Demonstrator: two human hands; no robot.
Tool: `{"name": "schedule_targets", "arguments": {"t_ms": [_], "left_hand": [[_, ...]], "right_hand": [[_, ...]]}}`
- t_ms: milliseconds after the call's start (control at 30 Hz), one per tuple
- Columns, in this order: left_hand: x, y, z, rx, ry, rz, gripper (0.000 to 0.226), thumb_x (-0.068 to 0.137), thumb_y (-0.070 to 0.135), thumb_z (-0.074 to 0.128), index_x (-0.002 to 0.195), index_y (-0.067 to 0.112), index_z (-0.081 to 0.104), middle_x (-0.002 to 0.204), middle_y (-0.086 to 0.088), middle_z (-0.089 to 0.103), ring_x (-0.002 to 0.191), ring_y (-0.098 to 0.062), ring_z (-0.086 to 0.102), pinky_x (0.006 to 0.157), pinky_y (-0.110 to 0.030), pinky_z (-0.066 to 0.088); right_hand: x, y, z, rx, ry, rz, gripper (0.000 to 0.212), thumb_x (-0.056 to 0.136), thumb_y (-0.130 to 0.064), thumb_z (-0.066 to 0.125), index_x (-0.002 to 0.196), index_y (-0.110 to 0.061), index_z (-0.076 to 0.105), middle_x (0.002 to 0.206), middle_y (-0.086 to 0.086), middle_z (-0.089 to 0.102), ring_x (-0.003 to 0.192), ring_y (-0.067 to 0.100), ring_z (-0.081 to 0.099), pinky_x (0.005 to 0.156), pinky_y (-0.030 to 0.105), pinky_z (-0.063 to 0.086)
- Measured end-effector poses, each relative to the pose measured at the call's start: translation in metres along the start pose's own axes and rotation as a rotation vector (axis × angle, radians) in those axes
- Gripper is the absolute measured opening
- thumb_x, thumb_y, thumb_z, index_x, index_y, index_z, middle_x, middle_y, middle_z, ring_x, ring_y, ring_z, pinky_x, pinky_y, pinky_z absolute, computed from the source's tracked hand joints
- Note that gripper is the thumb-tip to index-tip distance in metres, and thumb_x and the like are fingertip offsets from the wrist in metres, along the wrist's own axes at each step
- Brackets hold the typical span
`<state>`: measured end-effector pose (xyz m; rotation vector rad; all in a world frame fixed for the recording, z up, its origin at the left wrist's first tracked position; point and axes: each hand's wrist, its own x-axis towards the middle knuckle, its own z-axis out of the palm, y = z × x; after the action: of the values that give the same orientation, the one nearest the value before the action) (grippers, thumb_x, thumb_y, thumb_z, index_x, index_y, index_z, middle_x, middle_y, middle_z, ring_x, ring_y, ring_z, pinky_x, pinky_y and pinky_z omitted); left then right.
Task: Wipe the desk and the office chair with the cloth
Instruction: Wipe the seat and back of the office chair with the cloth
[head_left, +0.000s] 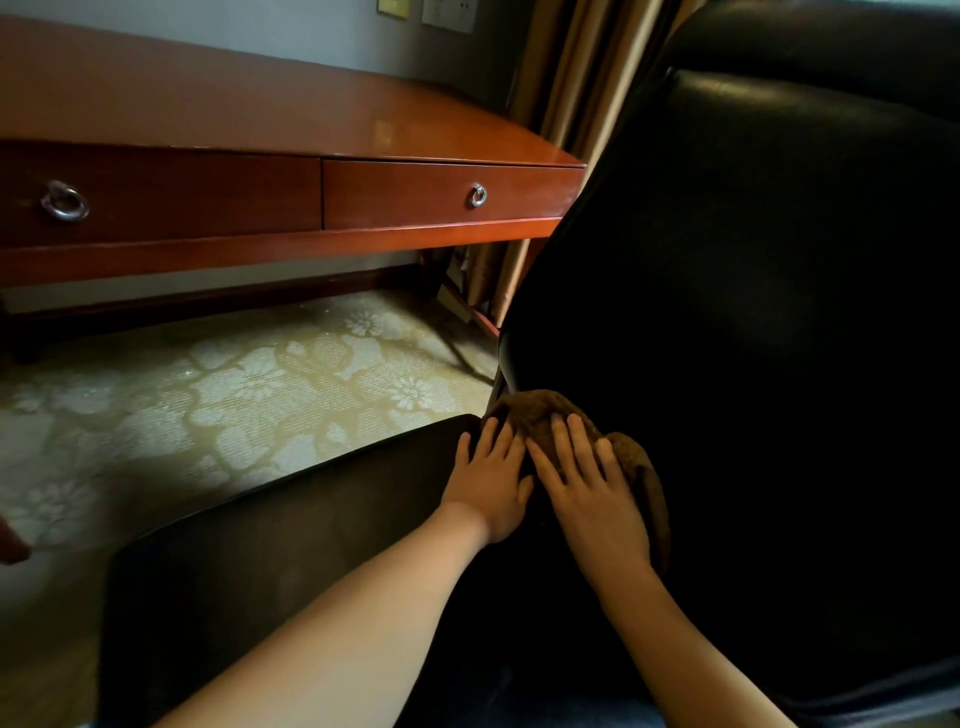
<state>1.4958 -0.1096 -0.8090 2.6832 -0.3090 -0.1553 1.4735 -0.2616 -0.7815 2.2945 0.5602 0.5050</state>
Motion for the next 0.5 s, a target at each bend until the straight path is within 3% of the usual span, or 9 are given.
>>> {"name": "schedule_targets", "arguments": {"t_ms": [133, 300, 367, 500], "left_hand": [[-0.005, 0.002, 0.004, -0.009, 0.007, 0.033, 0.061, 0.108, 0.041, 0.026, 0.161, 0.023, 0.002, 0.169, 0.001, -0.007, 0.154, -0.023, -0.016, 0.122, -0.048, -0.01], [-0.013, 0.007, 0.012, 0.011, -0.032, 0.073, 0.059, 0.108, 0.044, 0.024, 0.161, 0.023, 0.005, 0.169, 0.001, -0.004, 0.154, -0.022, -0.016, 0.122, -0.049, -0.01], [-0.019, 0.012, 0.016, 0.019, -0.055, 0.076, 0.058, 0.108, 0.044, 0.023, 0.16, 0.023, 0.01, 0.169, 0.001, -0.001, 0.154, -0.022, -0.015, 0.122, -0.049, -0.01], [-0.032, 0.028, 0.026, 0.054, -0.082, 0.106, 0.055, 0.108, 0.041, 0.026, 0.158, 0.019, 0.019, 0.168, -0.001, 0.011, 0.155, -0.021, -0.007, 0.123, -0.049, -0.006]], "right_hand": [[-0.016, 0.001, 0.002, 0.023, 0.012, -0.001, 0.083, 0.098, -0.032, 0.051, 0.158, -0.01, -0.002, 0.163, 0.029, -0.001, 0.153, 0.042, 0.004, 0.117, 0.054, -0.008], [-0.03, 0.004, 0.007, 0.074, -0.01, -0.033, 0.082, 0.083, -0.029, 0.07, 0.154, -0.013, 0.032, 0.158, 0.025, 0.031, 0.147, 0.038, 0.028, 0.12, 0.05, 0.007], [-0.039, 0.008, 0.01, 0.026, -0.013, -0.07, 0.075, 0.086, -0.028, 0.065, 0.153, -0.013, 0.035, 0.157, 0.026, 0.033, 0.146, 0.038, 0.032, 0.12, 0.052, 0.001], [-0.066, 0.01, 0.019, -0.069, 0.002, -0.122, 0.061, 0.096, -0.022, 0.036, 0.154, -0.008, 0.024, 0.157, 0.029, 0.03, 0.147, 0.043, 0.027, 0.117, 0.056, -0.007]]}}
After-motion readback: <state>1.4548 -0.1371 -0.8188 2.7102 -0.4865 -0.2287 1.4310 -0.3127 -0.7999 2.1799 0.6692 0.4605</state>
